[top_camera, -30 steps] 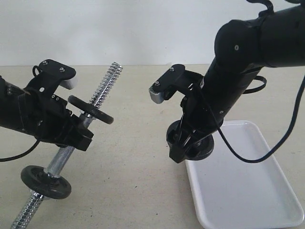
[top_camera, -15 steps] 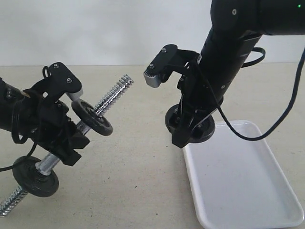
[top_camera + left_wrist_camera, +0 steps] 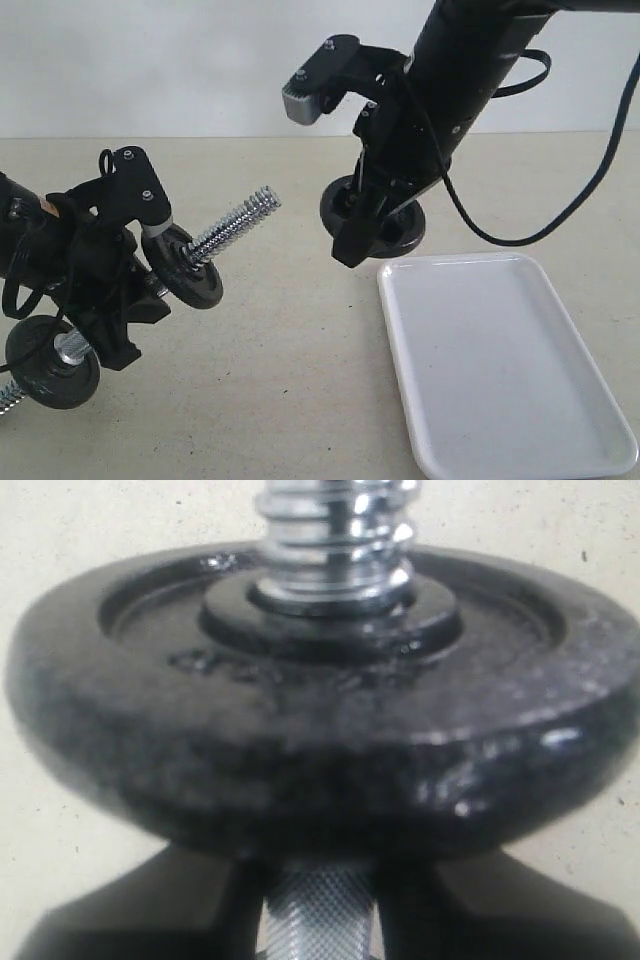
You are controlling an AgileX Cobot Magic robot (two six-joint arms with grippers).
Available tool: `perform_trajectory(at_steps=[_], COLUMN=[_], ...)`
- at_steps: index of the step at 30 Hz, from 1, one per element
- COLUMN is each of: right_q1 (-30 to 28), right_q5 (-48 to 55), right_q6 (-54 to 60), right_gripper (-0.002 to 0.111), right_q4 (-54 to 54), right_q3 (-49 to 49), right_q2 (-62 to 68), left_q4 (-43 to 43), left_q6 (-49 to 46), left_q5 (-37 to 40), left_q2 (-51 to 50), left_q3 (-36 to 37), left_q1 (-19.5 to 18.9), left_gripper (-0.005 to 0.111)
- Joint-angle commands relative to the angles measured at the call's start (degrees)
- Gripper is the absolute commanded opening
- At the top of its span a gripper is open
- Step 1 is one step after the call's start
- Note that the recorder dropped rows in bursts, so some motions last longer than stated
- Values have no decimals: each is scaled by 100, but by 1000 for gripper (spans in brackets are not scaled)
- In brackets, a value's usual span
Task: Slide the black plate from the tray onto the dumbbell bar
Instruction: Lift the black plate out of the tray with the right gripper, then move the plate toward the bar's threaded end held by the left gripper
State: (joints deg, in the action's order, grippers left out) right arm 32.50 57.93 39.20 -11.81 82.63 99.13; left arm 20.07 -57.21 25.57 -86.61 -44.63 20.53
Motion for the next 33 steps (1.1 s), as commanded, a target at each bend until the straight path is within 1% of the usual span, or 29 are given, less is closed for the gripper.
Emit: perform_trajectory(at_steps=[1, 4, 11, 13, 16, 19, 33], right_q1=[-272, -522, -941, -1023, -1032, -1021, -1021], right_q5=[258, 545, 1027, 1203, 1203, 1203, 1203], right_q6=[846, 1264, 1705, 2112, 2786, 3069, 3096], right_gripper=[0, 0, 0, 0, 0, 0, 0], right_q4=[-1363, -2055, -2406, -2854, -3410, -3780, -3809], right_q3=[270, 346, 346, 346, 346, 335, 335], right_q2=[-146, -146, -146, -146, -146, -146, -146], left_q4=[116, 116, 116, 116, 116, 116, 154], left_q6=[-173, -173, -290, -375, -472, -520, -542], left_q5=[-517, -517, -518, -498, -484, -457, -459], left_q2=[226, 226, 226, 226, 226, 226, 226], left_q3=[-195, -195, -195, -195, -195, -195, -195], left_q1=[20, 20, 20, 20, 20, 20, 20], left_gripper=[4, 4, 4, 4, 4, 4, 4])
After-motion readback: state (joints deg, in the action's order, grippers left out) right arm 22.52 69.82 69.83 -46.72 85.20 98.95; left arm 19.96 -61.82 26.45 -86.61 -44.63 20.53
